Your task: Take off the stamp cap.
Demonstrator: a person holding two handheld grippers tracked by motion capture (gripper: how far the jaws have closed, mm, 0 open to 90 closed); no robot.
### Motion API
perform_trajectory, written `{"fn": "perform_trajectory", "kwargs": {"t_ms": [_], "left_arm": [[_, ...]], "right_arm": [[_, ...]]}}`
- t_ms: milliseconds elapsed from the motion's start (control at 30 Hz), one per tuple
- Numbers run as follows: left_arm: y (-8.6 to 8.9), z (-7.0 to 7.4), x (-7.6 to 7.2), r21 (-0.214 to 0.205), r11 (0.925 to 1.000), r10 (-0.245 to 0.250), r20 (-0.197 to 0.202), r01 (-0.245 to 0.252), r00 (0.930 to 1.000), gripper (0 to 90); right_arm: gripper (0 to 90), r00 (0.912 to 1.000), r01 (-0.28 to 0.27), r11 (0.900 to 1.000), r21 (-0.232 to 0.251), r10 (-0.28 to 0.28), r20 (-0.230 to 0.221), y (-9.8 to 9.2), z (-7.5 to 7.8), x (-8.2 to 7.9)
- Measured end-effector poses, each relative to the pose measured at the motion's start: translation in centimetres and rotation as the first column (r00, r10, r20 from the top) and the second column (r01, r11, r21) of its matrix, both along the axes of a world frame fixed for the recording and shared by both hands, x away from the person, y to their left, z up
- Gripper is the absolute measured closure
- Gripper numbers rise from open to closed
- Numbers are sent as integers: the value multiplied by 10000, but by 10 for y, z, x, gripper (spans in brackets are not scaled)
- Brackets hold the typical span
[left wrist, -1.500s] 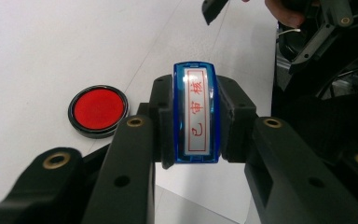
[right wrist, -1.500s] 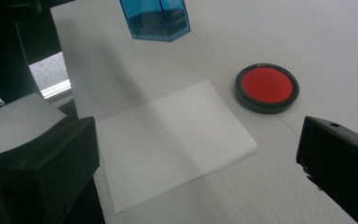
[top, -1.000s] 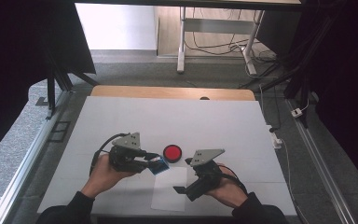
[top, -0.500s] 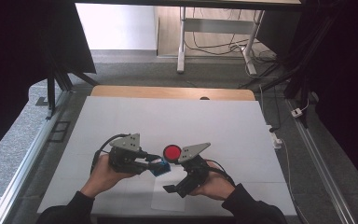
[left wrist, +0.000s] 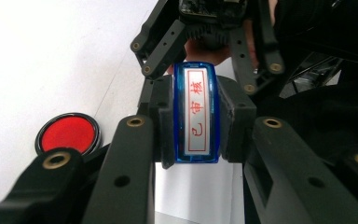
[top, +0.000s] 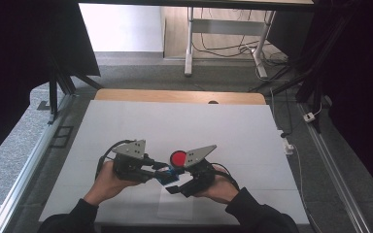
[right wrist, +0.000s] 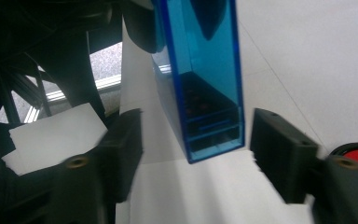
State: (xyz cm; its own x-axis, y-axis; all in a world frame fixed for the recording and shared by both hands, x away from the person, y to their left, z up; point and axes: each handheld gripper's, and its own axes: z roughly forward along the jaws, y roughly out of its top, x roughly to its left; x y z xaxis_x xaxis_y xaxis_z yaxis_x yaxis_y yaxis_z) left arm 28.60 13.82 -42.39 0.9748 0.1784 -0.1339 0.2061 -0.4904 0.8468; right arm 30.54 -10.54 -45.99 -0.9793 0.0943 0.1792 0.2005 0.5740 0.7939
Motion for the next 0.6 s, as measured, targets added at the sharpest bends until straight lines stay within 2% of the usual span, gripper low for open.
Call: {"fn": "perform_trajectory", "kwargs": {"t_ms": [233,467,600], "left_arm": [[1,0,0,-148,9997,-190,55,191,9998,704],[1,0,0,-223,9991,-365,97,367,9993,704],[1,0,0,-231,9986,-471,146,474,9988,704]], "right_arm": [[552,9993,-158,9996,231,166,-330,-4,0,3],[616,9968,-430,9980,462,459,-649,-4,0,4],[628,9962,-516,9973,514,550,-669,-4,-1,3]]}}
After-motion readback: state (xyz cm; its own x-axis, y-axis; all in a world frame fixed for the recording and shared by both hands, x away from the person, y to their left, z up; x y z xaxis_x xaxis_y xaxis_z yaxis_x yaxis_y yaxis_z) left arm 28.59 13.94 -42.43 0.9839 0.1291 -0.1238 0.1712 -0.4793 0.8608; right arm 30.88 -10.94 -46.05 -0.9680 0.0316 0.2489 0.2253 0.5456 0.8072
